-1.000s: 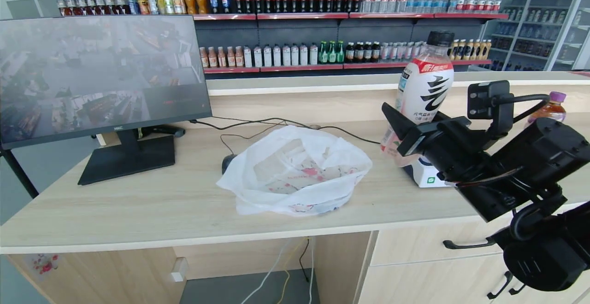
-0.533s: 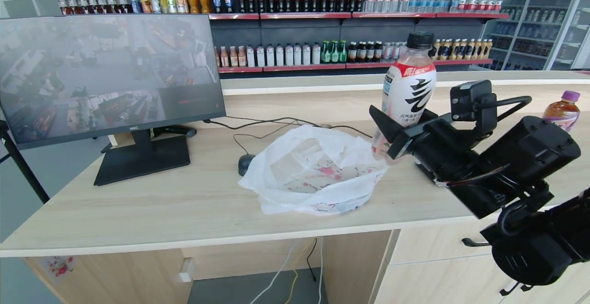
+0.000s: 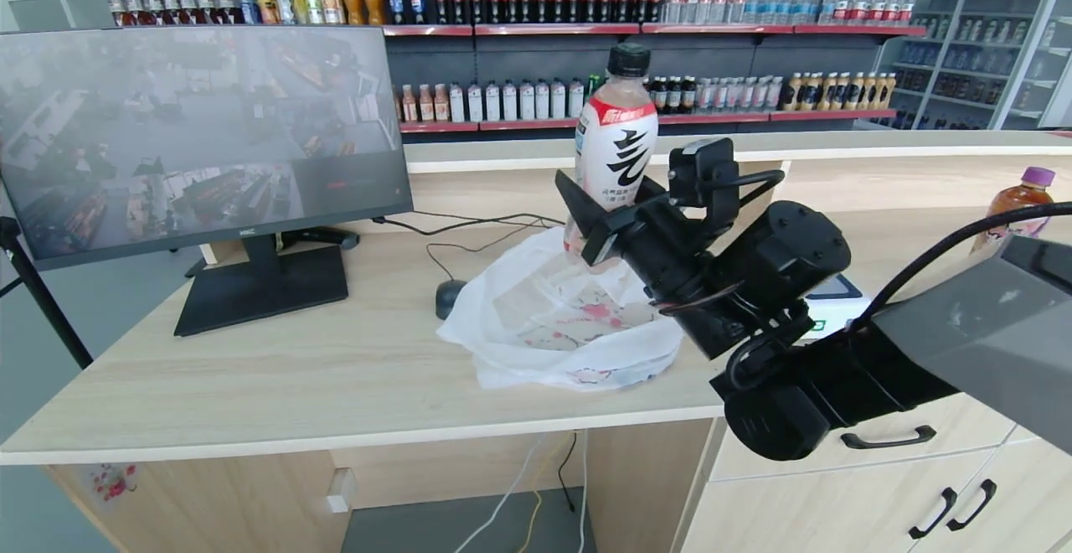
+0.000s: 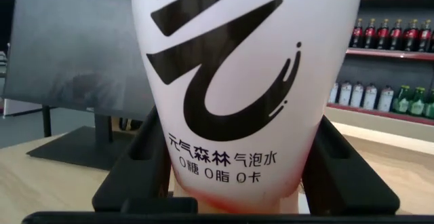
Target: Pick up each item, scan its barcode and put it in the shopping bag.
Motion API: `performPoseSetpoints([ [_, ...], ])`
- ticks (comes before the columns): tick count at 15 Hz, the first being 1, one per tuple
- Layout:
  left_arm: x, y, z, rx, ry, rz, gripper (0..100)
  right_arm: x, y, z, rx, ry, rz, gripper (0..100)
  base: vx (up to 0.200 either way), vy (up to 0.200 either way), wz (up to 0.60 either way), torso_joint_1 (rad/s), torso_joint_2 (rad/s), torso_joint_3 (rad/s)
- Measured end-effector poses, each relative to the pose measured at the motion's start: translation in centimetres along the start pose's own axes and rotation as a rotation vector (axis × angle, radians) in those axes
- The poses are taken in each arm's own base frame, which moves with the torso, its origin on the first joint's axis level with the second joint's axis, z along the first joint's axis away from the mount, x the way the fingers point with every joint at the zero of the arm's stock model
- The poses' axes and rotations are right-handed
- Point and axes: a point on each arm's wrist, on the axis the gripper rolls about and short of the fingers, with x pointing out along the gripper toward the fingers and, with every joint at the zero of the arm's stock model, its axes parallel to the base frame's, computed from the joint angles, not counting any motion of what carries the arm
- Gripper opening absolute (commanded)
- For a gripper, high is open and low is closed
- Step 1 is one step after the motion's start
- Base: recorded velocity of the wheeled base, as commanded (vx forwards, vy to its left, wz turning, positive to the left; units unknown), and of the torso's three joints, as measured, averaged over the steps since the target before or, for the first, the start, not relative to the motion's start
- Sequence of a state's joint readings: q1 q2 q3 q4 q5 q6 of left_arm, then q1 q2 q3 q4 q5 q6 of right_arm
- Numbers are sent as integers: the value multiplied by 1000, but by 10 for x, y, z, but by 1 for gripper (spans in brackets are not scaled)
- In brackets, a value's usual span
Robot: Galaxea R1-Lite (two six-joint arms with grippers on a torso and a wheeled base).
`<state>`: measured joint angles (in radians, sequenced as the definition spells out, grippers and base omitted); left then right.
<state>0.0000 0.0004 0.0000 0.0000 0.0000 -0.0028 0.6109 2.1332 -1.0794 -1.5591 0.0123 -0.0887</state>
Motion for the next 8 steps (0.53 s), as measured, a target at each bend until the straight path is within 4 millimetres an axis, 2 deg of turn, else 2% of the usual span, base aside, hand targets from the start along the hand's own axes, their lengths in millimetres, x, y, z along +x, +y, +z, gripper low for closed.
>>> performPoseSetpoints([
  [4,0,0,0,0,0,0,100,18,11,-25,56,25,18,0,0,0,0,0,0,0],
  [8,0,0,0,0,0,0,100,47,29,-32,114,41,18,0,0,0,0,0,0,0],
])
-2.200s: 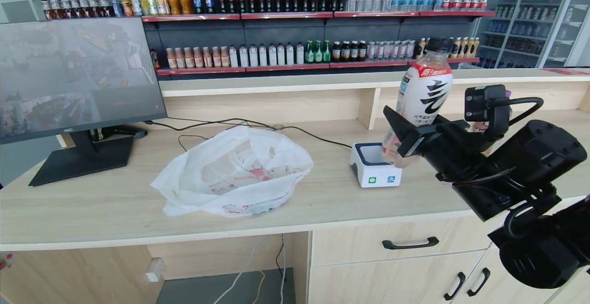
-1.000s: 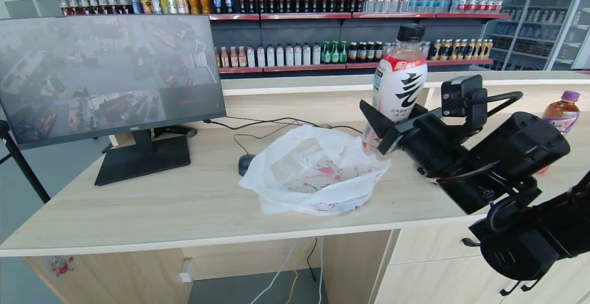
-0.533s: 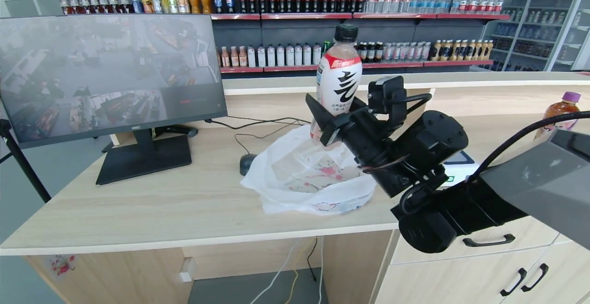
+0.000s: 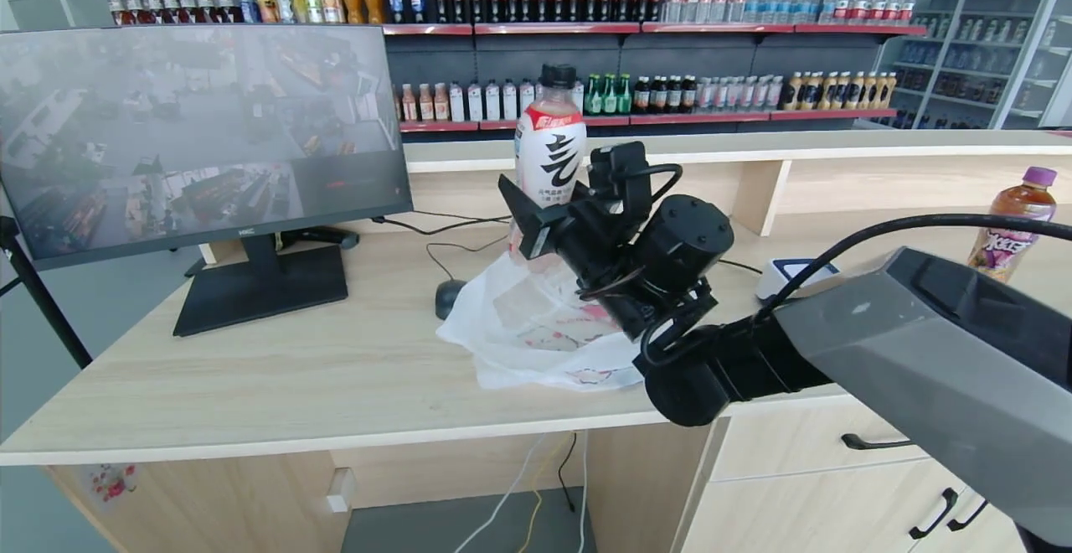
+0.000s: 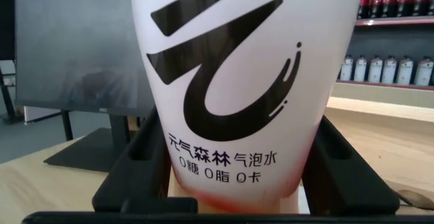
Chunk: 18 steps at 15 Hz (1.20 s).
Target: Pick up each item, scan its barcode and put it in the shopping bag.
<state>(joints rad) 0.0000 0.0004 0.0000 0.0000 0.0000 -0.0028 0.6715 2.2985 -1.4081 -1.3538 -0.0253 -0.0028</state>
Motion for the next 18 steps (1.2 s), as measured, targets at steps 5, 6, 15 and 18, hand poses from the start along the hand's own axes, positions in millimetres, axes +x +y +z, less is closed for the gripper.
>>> performPoseSetpoints([
  [5,0,0,0,-1,0,0,100,13,0,-28,31,84,-8,0,0,0,0,0,0,0],
  [6,0,0,0,-1,0,0,100,15,-1,-32,33,94,-11,0,0,0,0,0,0,0],
  [15,0,0,0,-1,-1,0,100,26,-18,-67,42,167,-48,0,0,0,0,0,0,0],
  [18,0,0,0,-1,0,0,100,24,-26,-78,41,185,-64,0,0,0,0,0,0,0],
])
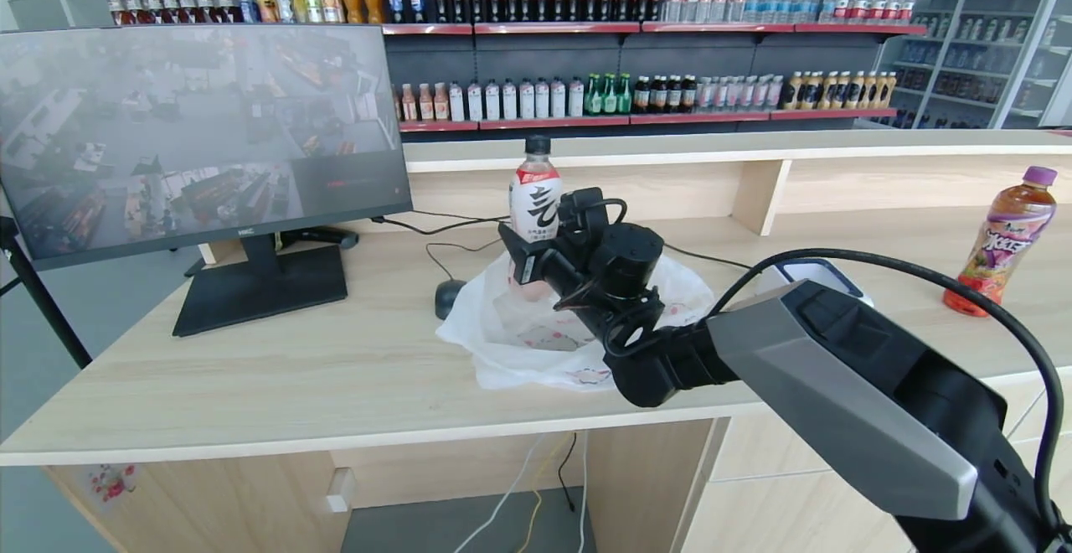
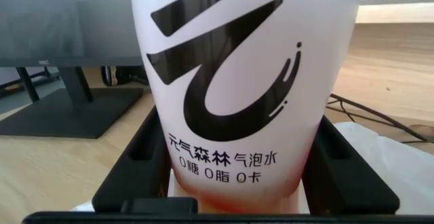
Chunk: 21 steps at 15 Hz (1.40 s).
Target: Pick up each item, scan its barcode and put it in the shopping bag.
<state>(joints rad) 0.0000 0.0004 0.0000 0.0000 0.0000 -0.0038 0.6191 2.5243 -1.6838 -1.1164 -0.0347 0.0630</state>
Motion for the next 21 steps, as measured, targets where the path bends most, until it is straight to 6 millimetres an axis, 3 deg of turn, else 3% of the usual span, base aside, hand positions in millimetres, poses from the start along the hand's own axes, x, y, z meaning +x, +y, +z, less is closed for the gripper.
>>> performPoseSetpoints([
  [10,0,0,0,0,0,0,100,-2,-2,-29,1,43,-2,0,0,0,0,0,0,0],
  [21,0,0,0,0,0,0,100,-5,2,-43,8,46,-4,0,0,0,0,0,0,0],
])
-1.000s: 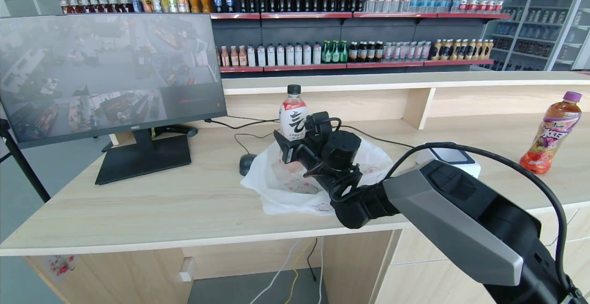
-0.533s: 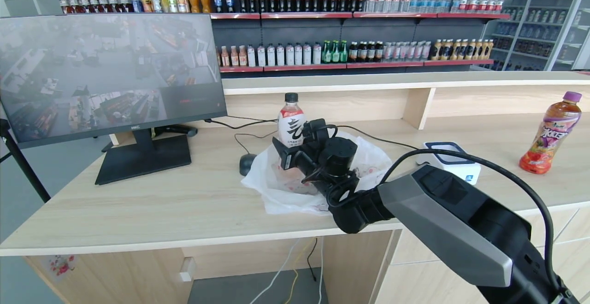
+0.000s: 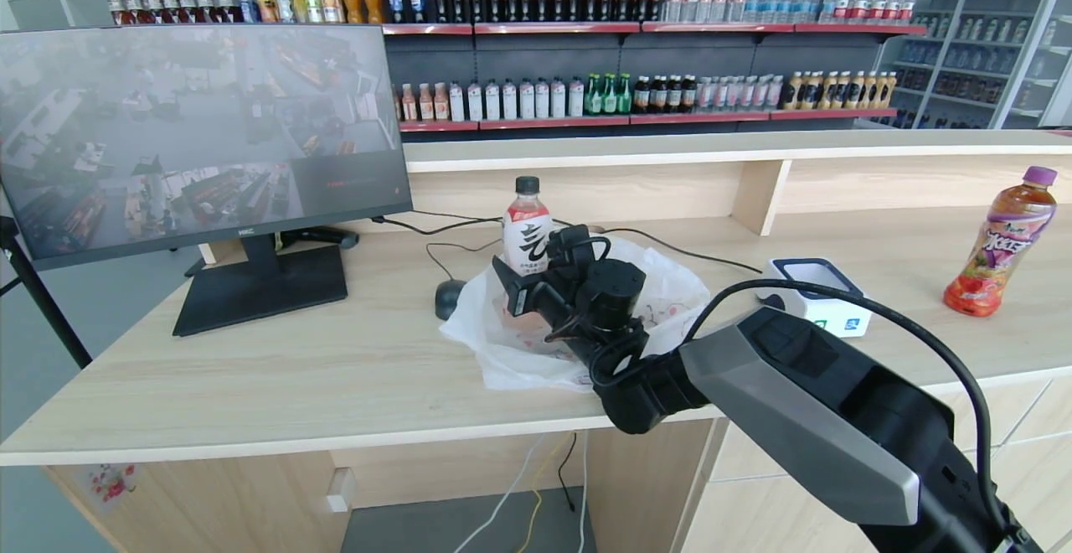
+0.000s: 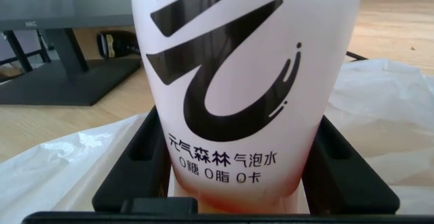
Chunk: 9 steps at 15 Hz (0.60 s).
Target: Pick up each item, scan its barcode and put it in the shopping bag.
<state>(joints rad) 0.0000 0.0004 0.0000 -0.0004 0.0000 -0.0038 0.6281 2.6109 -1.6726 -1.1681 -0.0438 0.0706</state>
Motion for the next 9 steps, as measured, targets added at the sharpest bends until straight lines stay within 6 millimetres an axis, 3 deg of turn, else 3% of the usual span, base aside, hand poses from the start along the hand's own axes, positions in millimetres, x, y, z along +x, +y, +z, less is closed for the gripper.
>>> performPoseSetpoints([
  [9,0,0,0,0,0,0,100,-4,10,-9,18,12,1,0,0,0,0,0,0,0],
])
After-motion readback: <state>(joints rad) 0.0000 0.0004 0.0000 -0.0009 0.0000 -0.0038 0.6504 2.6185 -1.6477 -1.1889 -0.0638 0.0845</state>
